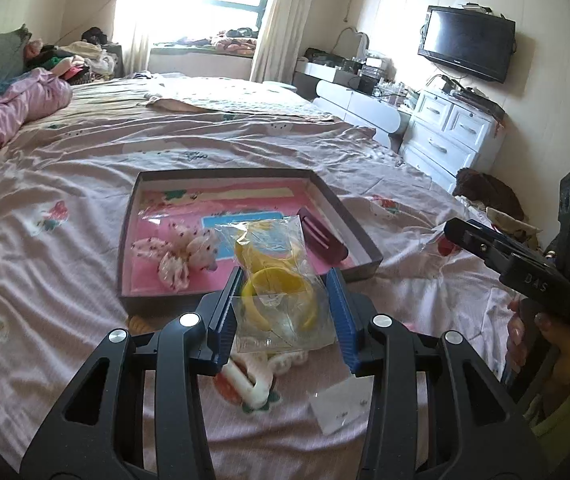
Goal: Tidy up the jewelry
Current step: 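Carry the yellow ring bag with the left tool while the right tool carries the earring bag over the tray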
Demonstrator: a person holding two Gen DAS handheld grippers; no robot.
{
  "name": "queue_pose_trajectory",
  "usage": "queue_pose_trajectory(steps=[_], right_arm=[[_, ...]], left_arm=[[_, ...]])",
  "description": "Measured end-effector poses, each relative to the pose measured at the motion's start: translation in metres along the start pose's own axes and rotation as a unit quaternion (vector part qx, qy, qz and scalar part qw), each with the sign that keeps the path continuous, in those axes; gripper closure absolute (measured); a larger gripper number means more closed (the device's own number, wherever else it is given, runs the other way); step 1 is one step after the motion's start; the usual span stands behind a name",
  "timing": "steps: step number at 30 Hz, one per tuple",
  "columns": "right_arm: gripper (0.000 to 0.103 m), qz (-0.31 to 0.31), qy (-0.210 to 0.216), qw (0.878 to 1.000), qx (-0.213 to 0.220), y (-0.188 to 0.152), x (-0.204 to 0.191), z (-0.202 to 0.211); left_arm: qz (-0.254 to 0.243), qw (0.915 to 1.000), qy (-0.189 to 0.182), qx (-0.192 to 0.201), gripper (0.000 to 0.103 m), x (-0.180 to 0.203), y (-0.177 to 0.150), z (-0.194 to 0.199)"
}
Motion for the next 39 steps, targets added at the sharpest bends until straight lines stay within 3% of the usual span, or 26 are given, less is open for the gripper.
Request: queue_pose_trajectory(steps=[17,29,39], right_arm=[[0.02,0.017,-0.009,1.0,0.01,0.036,-0.001,-0.022],[0.02,0.037,-0.006,0.999,0.001,0.064,-0.007,-0.062],[0.02,0.044,0.003,0.998,-0.033,0.071,-0.013,-0.114]], left_arm=[[0.007,1.0,-0.001,-0.004,0.069,-0.007,0.031,-0.044],[-0.009,0.9996,0.02,-0.016,0.069,-0.02,0.028,-0.079],[-0.011,0.9989,0.035,-0.03,0.069,-0.034,0.025,-0.099]])
Point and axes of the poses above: each gripper's, at about its wrist camera, not at the fingertips, and z roughly against the way its jaws point, x to its right, y to its top, the point moved 8 cm from there along -z, roughly the way its jaws point, and after that the axes turned 8 degrees about z, right-handed, at the moved point
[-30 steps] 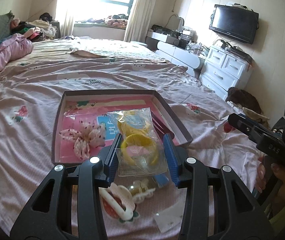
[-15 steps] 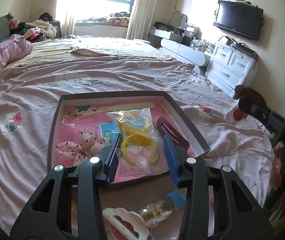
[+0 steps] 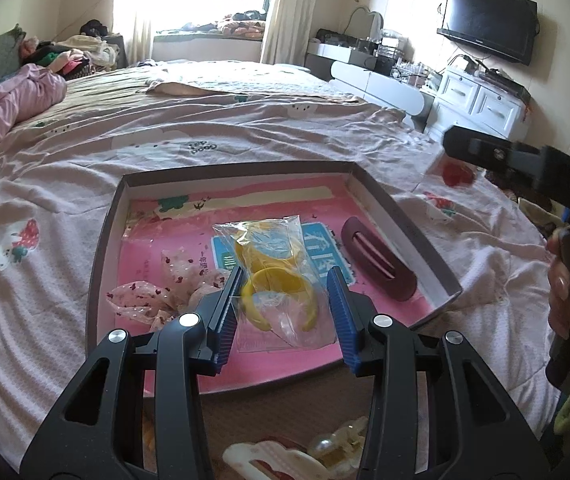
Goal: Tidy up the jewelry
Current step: 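Carry the yellow ring bag with the left tool while the right tool carries the earring bag over the tray, then open the left tool to drop the ring bag while the right tool releases the earring bag into the tray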
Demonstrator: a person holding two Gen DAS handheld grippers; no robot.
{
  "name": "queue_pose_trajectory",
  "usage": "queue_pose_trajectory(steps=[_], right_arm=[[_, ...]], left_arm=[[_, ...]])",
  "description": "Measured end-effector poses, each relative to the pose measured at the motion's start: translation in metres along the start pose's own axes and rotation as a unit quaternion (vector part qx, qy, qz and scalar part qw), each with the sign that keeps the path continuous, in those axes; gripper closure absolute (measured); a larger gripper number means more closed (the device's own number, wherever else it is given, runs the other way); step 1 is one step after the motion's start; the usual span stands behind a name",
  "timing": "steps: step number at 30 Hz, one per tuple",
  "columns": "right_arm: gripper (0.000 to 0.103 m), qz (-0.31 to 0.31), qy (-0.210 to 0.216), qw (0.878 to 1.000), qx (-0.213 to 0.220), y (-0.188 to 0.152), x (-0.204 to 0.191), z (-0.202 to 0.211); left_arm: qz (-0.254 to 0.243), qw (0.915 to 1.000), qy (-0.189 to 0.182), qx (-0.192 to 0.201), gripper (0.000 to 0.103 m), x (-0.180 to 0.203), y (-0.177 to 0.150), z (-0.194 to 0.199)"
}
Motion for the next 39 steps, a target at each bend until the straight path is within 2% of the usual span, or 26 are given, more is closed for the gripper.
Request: queue_pose_trajectory(steps=[9,21,24,28,32,39], right_arm=[[0.02,-0.004,0.01,0.999,-0.045,-0.008,0.001,-0.05],[0.02,-0.012,0.005,0.996,-0.089,-0.032,0.011,-0.089],[0.02,-0.011,0.003,0.996,-0.094,-0.036,0.01,-0.092],[0.019,-0.009,0.006,0.996,-0.093,-0.038,0.008,-0.093],[0.017,-0.007,0.011,0.995,-0.094,-0.039,0.005,-0.094],[0.013,-0.01,0.017,0.995,-0.096,-0.041,0.001,-0.092]], left_arm=[[0.005,0.9997,0.015,-0.016,0.069,-0.011,-0.006,-0.018],[0.003,0.9994,0.019,-0.028,0.067,-0.011,-0.012,-0.026],[0.005,0.9994,0.019,-0.029,0.058,-0.011,-0.012,-0.025],[0.007,0.9994,0.017,-0.03,0.058,-0.008,-0.012,-0.022],[0.008,0.9995,0.013,-0.028,0.05,-0.006,-0.011,-0.016],[0.016,0.9994,0.01,-0.03,0.045,-0.008,-0.009,-0.01]])
Point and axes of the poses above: each gripper's, at about its wrist camera, not at the fingertips, and z roughly against the way its jaws point, x to its right, y to its top, the point moved 8 cm from there along -z, roughly the way its jaws point, and after that the axes turned 8 degrees about z, right-handed, at the moved point
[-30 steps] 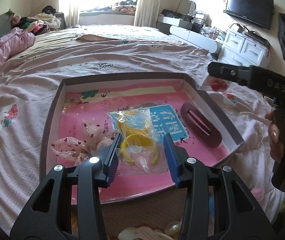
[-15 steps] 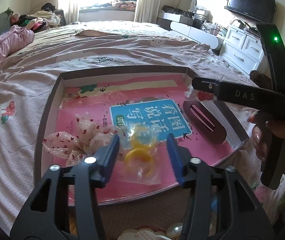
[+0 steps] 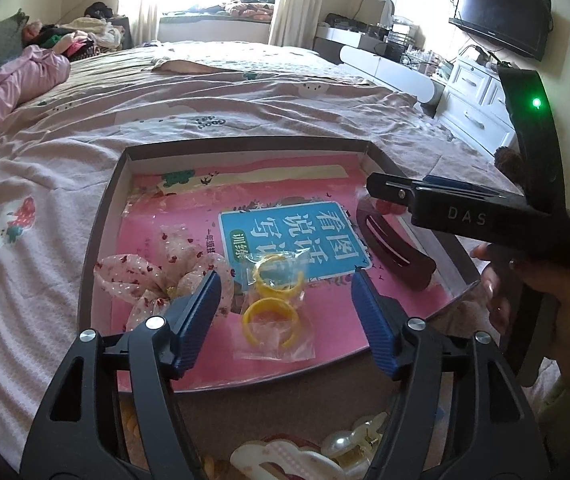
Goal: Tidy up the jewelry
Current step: 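Open the left tool to drop the ring bag while the right tool releases the earring bag into the tray, then withdraw both open tools from the tray back toward the remaining jewelry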
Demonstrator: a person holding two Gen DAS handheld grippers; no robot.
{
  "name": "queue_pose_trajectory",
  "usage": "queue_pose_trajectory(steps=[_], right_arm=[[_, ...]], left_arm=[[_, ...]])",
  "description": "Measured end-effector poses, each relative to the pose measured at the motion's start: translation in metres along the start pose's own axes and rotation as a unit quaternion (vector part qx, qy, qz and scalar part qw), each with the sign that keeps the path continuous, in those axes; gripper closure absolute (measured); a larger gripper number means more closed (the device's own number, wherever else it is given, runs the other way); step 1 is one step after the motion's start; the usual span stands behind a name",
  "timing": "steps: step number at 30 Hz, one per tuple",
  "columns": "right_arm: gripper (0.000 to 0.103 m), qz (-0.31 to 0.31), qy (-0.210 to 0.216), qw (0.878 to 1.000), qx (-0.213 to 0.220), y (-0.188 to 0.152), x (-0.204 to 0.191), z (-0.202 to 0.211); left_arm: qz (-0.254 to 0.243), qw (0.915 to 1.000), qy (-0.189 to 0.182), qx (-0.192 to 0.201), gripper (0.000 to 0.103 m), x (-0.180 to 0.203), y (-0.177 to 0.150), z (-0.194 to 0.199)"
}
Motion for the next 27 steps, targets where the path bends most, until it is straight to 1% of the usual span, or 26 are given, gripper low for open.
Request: queue_pose_trajectory(steps=[3,5,9,17,21,27], right_arm=[[0.011,-0.004,0.005,1.0,0.004,0.001,-0.001,0.004],[0.01,-0.007,0.008,1.0,0.008,0.001,-0.001,0.008],[0.009,-0.01,0.011,1.0,0.017,0.004,-0.001,0.018],[0.007,-0.006,0.009,0.999,0.047,0.012,-0.004,0.045],[0.007,0.0,0.003,0.998,0.07,0.015,-0.007,0.064],[0.007,0.012,-0.007,0.994,0.109,0.016,-0.012,0.097]], left_arm=[[0.0,1.0,0.0,0.001,0.044,-0.001,0.0,0.002],[0.001,1.0,0.001,0.004,0.042,-0.003,0.001,0.005],[0.003,0.9999,0.0,0.01,0.04,-0.004,0.005,0.012],[0.009,0.9996,0.002,0.028,0.026,-0.009,0.015,0.027],[0.011,0.999,0.007,0.043,0.024,-0.012,0.021,0.038],[0.011,0.9962,0.021,0.084,0.019,-0.019,0.03,0.064]])
Point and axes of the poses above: each gripper's, at about its wrist camera, not at the fingertips, and z roughly against the way its jaws point, x to its right, y to its top, the point moved 8 cm from there along -z, roughly the way its jaws point, and after that the axes turned 8 degrees about z, right-handed, at the moved point
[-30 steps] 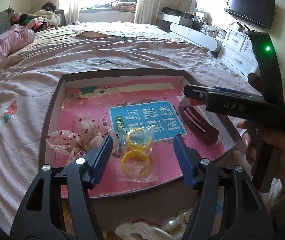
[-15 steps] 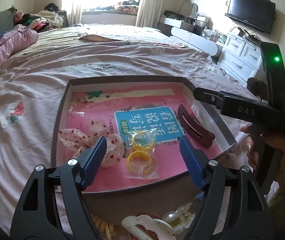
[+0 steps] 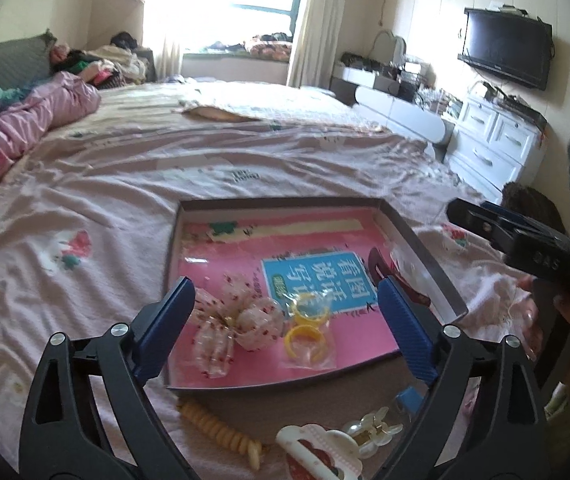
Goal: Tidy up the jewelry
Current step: 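Withdraw both open tools from the tray back toward the remaining jewelry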
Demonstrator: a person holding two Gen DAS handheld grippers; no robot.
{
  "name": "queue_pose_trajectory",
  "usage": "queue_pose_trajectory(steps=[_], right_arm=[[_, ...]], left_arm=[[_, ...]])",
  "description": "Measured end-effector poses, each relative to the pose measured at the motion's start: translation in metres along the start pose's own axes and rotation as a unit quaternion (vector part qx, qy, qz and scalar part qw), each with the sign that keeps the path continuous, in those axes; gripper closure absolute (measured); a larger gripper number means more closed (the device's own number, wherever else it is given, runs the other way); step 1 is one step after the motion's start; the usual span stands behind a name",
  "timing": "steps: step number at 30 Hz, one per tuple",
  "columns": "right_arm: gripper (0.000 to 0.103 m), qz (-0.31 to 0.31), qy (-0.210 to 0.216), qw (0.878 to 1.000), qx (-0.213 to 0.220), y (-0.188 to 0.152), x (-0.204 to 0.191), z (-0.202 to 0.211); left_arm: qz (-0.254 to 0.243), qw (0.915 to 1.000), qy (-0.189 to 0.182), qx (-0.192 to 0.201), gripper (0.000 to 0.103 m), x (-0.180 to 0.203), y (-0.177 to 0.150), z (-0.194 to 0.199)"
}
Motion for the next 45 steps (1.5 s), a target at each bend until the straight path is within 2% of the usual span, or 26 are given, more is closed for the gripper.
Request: queue_pose_trajectory(steps=[9,17,29,45], right_arm=[[0.007,0.008,-0.005,0.999,0.037,0.005,-0.004,0.041],[0.007,0.006,0.0,0.999,0.047,-0.003,-0.009,0.067],[0.007,0.046,0.0,0.998,0.043,-0.024,-0.033,0.093],[0.007,0.071,0.014,0.997,0.021,-0.053,-0.05,0.107]], left_arm=[[0.0,0.9994,0.001,0.035,0.013,-0.005,0.008,0.03],[0.014,0.999,-0.006,0.041,0.012,-0.01,0.006,0.049],[0.014,0.9986,-0.007,0.051,0.012,-0.006,-0.005,0.074],[0.015,0.9992,0.011,0.036,0.012,-0.019,-0.033,0.089]])
Point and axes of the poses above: each gripper's, at about its wrist camera, not at the fingertips, and z roughly against the way its jaws point, x to its right, y to its top, the point moved 8 cm from there along -z, roughly the way its jaws point, and after that the axes turned 8 degrees about z, right-handed, at the moved point
